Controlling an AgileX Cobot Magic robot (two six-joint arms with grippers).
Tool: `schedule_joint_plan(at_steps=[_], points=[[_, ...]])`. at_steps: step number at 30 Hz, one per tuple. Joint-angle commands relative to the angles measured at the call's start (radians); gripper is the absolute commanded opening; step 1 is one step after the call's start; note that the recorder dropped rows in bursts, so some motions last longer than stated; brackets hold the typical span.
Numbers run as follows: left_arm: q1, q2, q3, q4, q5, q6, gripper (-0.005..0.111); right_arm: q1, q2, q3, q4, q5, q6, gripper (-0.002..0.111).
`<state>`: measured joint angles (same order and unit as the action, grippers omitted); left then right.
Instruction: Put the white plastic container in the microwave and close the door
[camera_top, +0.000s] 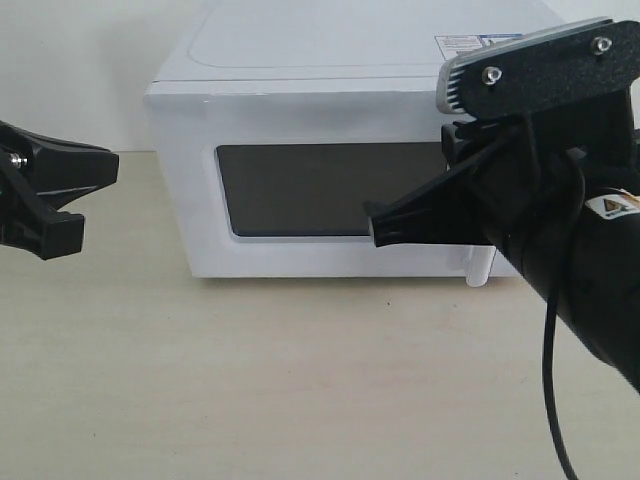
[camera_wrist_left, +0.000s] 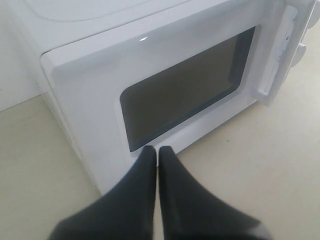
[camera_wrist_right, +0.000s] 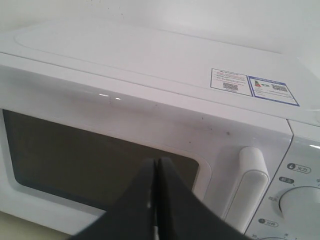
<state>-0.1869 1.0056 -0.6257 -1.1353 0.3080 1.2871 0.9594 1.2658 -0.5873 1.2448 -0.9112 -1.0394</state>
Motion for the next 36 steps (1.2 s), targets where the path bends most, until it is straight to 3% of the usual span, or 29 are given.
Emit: schedule_joint_plan(at_steps=[1,36], points=[[-0.004,0.001,-0.006,-0.004,0.006,0.003,0.004,0.004,-0.007,0.001,0.002,-0.003,-0.006,0.0],[-0.004,0.001,-0.006,-0.004,0.002,0.003,0.004,0.008,-0.013,0.001,0.007,0.002,0.029,0.0]])
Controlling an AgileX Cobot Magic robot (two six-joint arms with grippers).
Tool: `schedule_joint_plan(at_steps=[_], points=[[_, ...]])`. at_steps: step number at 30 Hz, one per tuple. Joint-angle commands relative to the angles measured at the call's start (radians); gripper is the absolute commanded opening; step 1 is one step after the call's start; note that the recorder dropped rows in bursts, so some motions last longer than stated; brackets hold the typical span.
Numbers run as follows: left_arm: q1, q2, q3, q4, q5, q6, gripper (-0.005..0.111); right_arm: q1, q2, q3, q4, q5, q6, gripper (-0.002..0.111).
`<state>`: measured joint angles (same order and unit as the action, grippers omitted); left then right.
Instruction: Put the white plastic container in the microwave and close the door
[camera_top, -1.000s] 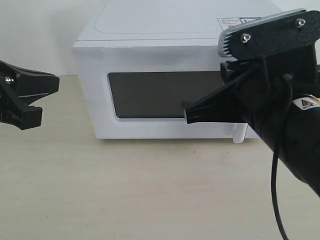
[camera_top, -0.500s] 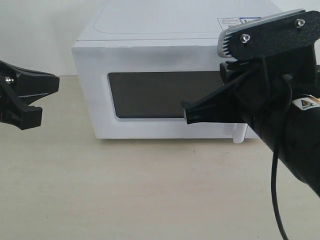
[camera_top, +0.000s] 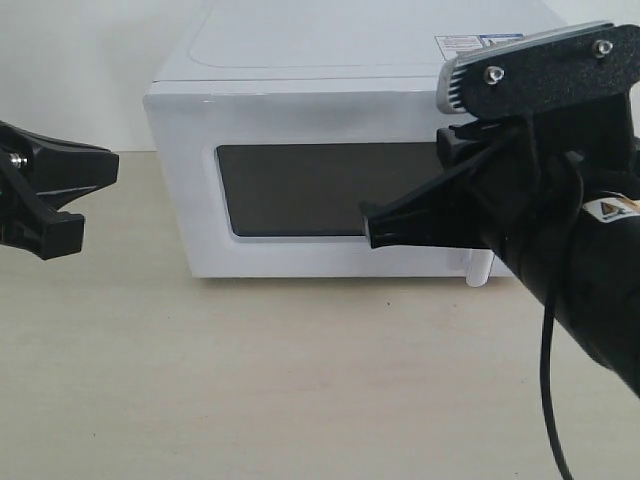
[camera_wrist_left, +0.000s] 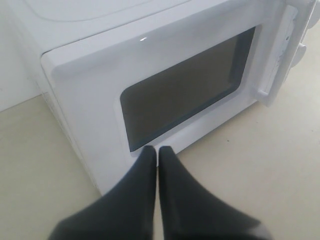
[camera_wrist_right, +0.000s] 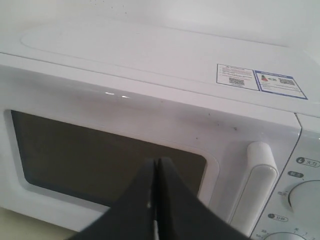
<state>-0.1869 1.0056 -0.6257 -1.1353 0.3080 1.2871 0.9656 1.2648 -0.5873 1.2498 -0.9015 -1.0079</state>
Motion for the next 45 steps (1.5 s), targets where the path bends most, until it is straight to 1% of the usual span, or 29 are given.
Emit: schedule_joint_plan(at_steps=[1,9,12,17,18,21,24,27,33,37,42,45], points=[[-0.004,0.001,-0.006,-0.004,0.002,0.003,0.004,0.002,-0.013,0.001,0.002,-0.01,-0.002,0.0],[-0.004,0.001,-0.006,-0.004,0.002,0.003,0.004,-0.004,-0.117,0.001,0.002,0.052,-0.002,0.0],[-0.004,0.001,-0.006,-0.004,0.002,0.003,0.004,-0.048,-0.187,0.001,0.002,0.161,-0.004,0.0],[-0.004,0.001,-0.006,-0.004,0.002,0.003,0.004,-0.208,-0.325,0.001,0.002,0.443,-0.034,0.0],[-0.004,0.001,-0.006,-0.004,0.002,0.003,0.004,-0.257,-0.36,0.001,0.002,0.516,-0.049,0.0],[-0.004,0.001,-0.006,-0.004,0.002,0.003,0.004,-0.372,-0.443,0.001,0.002,0.651,-0.066,0.0],[-0.004,0.001,-0.006,-0.004,0.002,0.003,0.004,-0.477,-0.525,0.001,0.002,0.727,-0.085,0.0],[-0.004,0.001,-0.006,-0.004,0.002,0.003,0.004,-0.568,-0.603,0.001,0.002,0.741,-0.09,0.0],[-0.004,0.001,-0.006,-0.004,0.002,0.003,0.004,-0.686,-0.746,0.065,-0.002,0.731,-0.101,0.0],[-0.004,0.001,-0.006,-0.004,0.002,0.003,0.004,-0.717,-0.825,0.15,-0.002,0.725,-0.101,0.0],[-0.004,0.001,-0.006,-0.004,0.002,0.003,0.004,-0.718,-0.921,0.263,-0.002,0.72,-0.101,0.0],[-0.004,0.001,-0.006,-0.004,0.002,0.003,0.004,-0.718,-0.941,0.313,-0.002,0.718,-0.101,0.0]])
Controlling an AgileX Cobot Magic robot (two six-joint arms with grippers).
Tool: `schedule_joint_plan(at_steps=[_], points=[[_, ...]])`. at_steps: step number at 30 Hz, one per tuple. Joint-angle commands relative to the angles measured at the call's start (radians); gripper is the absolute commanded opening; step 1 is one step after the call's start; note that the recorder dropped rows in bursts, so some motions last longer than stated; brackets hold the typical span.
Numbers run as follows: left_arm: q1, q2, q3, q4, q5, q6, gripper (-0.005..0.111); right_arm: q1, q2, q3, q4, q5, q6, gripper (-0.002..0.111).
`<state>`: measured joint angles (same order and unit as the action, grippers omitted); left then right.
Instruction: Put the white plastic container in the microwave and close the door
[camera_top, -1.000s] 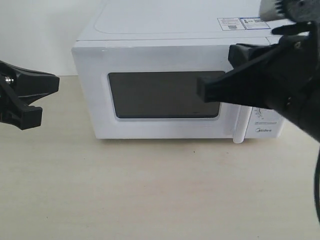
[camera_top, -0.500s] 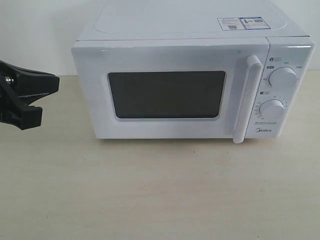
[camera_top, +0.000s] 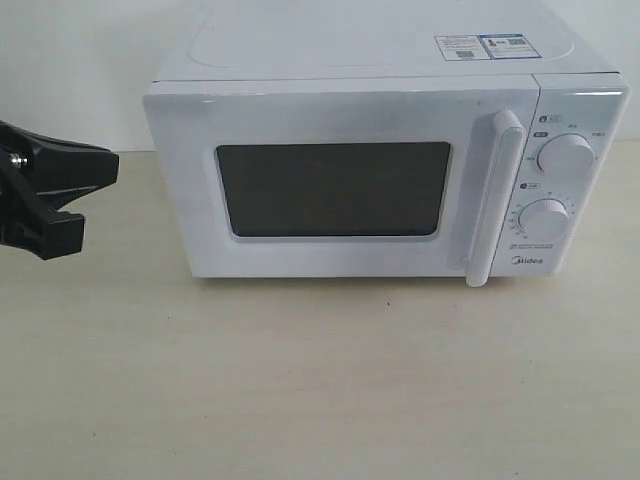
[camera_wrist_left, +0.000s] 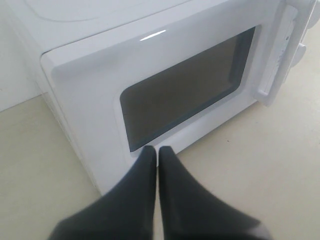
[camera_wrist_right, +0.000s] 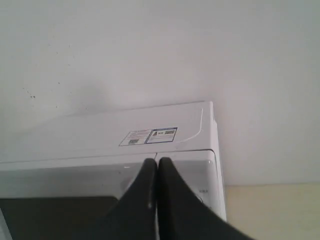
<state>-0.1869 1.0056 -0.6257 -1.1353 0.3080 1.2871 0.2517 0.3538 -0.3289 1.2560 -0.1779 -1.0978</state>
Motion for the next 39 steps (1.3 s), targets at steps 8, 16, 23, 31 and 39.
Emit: schedule_joint_plan(at_steps=[8,16,23,31,39], points=[[-0.004,0.001,-0.006,-0.004,0.002,0.003,0.004,-0.002,-0.03,0.076,-0.01,-0.005,0.0,0.0],[-0.004,0.001,-0.006,-0.004,0.002,0.003,0.004,-0.002,-0.032,0.076,-0.008,-0.003,0.033,0.0],[-0.004,0.001,-0.006,-0.004,0.002,0.003,0.004,-0.002,-0.109,0.107,-0.198,0.035,0.184,0.0],[-0.004,0.001,-0.006,-0.004,0.002,0.003,0.004,-0.002,-0.331,0.251,-1.03,0.094,0.939,0.0],[-0.004,0.001,-0.006,-0.004,0.002,0.003,0.004,-0.002,-0.345,0.251,-1.142,0.178,1.091,0.0]])
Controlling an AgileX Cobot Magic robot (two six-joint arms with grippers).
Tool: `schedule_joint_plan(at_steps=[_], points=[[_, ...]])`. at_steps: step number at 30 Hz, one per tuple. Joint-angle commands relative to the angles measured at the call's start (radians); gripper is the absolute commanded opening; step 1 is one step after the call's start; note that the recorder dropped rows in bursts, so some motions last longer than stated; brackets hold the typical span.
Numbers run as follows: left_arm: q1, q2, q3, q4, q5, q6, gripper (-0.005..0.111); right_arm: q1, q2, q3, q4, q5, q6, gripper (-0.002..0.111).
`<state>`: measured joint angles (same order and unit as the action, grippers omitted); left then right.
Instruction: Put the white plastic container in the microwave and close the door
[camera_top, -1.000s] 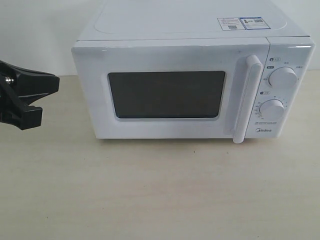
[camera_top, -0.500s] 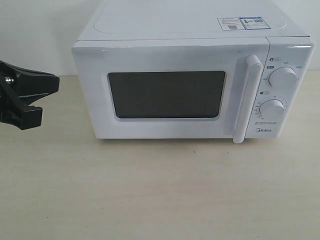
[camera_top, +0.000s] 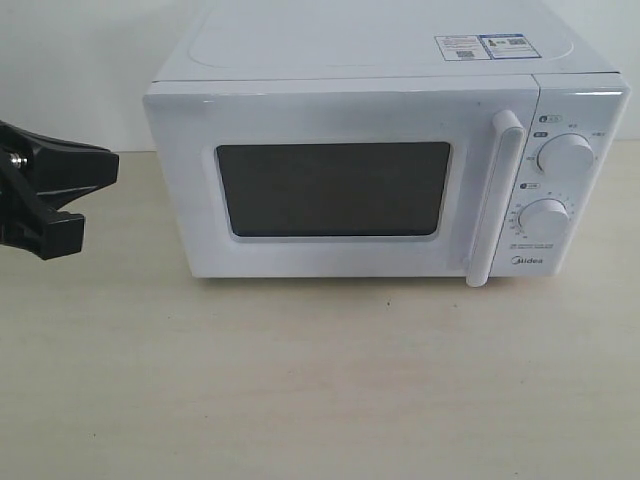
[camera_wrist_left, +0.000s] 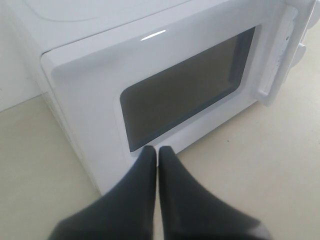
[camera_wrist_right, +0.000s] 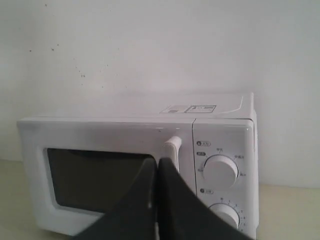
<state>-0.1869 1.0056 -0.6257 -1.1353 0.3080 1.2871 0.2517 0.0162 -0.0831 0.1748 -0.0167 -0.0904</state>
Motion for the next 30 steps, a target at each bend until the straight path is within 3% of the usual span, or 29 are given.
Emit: schedule_joint_plan(at_steps=[1,18,30], points=[[-0.004,0.001,-0.006,-0.004,0.002,0.003,0.004,-0.002,-0.007,0.005,-0.068,0.017,0.099,0.0],[-0.004,0.001,-0.006,-0.004,0.002,0.003,0.004,-0.004,-0.007,0.017,-0.113,0.187,-0.032,0.0],[-0.004,0.001,-0.006,-0.004,0.002,0.003,0.004,-0.197,-0.011,0.083,-0.091,0.255,0.09,0.0]])
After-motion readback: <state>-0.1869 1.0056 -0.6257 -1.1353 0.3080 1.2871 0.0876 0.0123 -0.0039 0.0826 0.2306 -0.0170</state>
